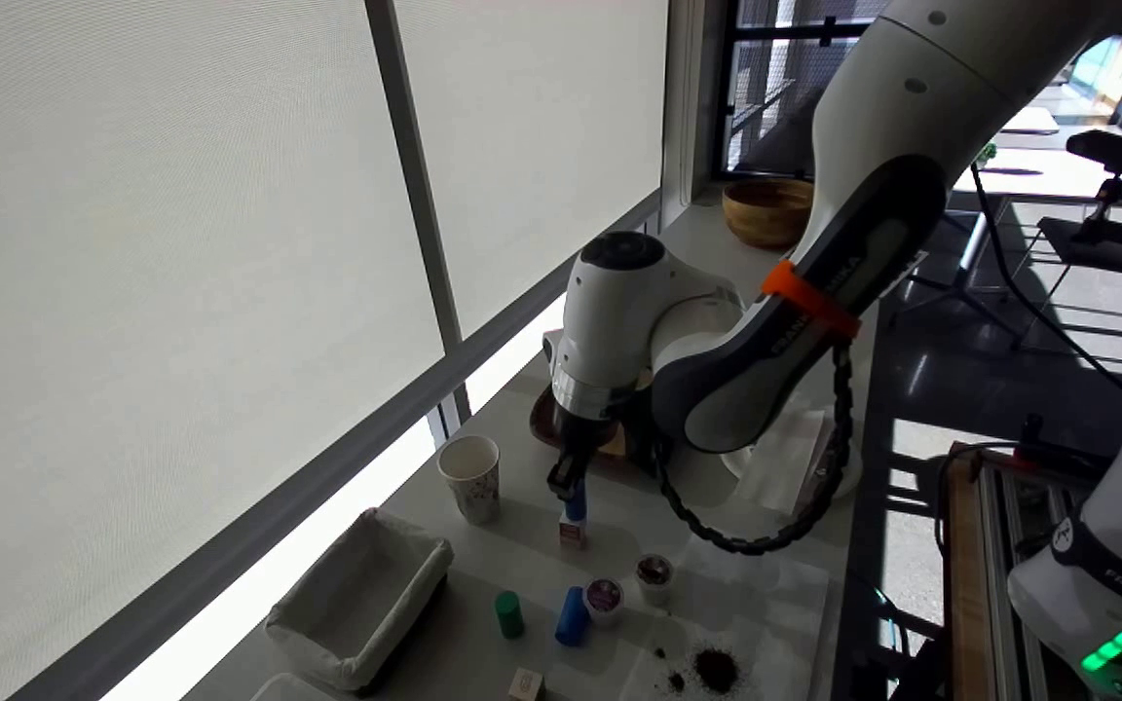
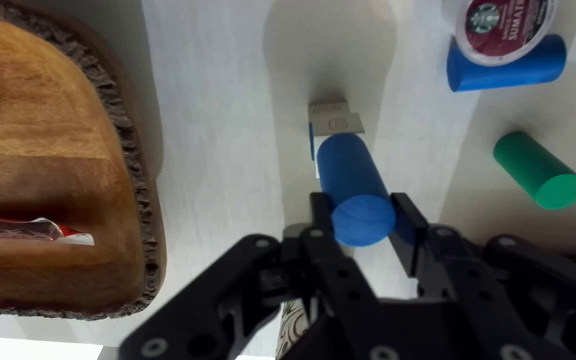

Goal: Rearrange the some of the blocks

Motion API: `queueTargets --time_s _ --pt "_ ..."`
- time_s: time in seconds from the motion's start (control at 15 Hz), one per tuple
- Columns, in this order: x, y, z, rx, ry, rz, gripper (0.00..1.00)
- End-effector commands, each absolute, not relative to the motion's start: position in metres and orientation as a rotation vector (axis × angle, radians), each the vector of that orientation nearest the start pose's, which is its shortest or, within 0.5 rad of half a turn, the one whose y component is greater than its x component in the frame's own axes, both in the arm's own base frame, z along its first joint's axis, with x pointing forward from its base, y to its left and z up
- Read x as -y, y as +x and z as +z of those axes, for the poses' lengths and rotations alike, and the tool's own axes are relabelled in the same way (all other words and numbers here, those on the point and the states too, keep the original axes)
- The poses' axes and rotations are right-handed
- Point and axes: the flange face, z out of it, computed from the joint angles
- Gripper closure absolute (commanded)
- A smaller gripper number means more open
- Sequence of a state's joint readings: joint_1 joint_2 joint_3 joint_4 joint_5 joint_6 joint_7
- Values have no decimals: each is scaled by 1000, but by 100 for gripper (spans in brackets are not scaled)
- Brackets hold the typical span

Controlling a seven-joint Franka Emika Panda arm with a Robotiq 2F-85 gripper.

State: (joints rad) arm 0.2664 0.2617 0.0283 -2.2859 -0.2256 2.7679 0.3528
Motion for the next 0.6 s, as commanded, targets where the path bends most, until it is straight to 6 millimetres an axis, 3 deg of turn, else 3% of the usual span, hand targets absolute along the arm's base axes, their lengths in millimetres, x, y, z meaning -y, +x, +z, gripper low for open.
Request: queueTargets --time_s 0.0,0.53 --pt "-169 526 255 203 -3110 -403 92" --pt "-171 526 250 199 -3106 -396 92"
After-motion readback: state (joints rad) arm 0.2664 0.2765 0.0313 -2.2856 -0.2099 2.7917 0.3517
